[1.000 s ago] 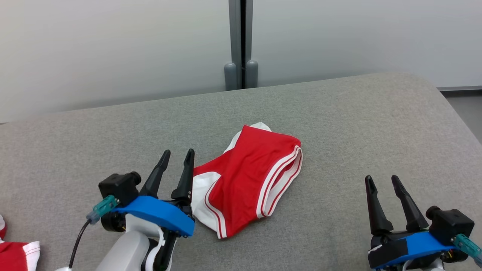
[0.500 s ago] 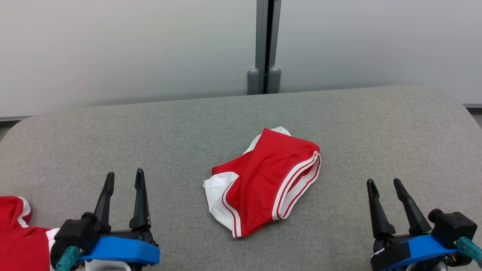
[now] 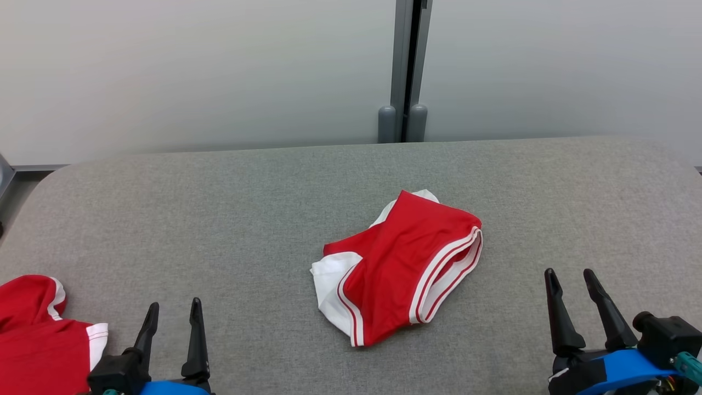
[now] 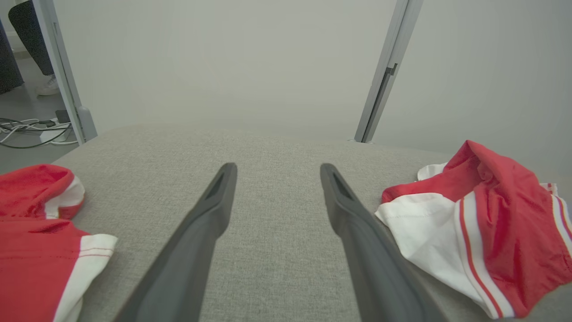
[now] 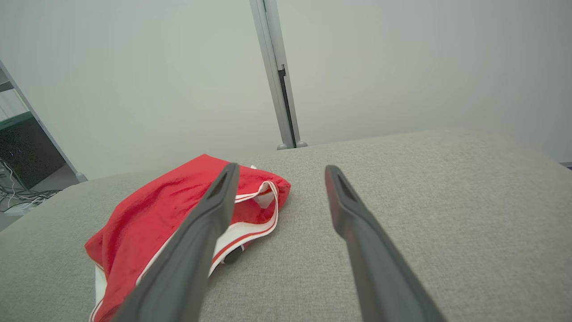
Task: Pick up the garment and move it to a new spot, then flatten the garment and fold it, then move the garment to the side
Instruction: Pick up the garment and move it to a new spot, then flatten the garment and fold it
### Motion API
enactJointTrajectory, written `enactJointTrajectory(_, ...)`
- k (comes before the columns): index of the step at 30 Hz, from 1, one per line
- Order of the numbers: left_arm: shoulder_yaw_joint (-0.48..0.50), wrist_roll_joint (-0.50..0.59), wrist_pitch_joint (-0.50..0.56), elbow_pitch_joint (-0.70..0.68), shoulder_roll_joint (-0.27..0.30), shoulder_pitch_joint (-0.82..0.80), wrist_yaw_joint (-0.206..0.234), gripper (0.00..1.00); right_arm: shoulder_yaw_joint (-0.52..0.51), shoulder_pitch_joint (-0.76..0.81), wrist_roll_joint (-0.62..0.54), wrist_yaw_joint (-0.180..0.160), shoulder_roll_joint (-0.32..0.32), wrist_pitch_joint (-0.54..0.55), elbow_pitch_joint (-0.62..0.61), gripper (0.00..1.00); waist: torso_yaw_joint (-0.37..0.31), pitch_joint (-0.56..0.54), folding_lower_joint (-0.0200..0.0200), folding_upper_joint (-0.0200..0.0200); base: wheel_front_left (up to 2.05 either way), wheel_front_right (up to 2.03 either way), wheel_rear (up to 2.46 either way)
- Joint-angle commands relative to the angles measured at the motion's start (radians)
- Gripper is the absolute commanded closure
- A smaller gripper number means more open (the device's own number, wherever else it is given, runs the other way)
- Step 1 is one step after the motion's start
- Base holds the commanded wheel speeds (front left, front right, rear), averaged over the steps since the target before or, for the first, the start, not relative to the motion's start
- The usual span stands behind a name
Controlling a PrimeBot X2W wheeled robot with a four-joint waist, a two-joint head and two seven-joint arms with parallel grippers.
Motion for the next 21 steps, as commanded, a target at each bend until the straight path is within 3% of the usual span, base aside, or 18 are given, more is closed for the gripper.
enactJointTrajectory(1,0.002,-0.004,0.004,0.004,0.006,0.005,0.006,0.00,-0.005,0.014,-0.008,0.000,-0.003,0.004,-0.004,0.00,0.004,-0.002,0.0000,-0.0001,0.00,0.00,0.00)
enactJointTrajectory(21,-0.003,-0.005,0.036,-0.059,0.032,0.016,0.036,0.00,0.011,-0.012,-0.022,0.000,-0.004,0.053,0.001,0.00,0.014,0.006,0.0000,-0.0001,0.00,0.00,0.00)
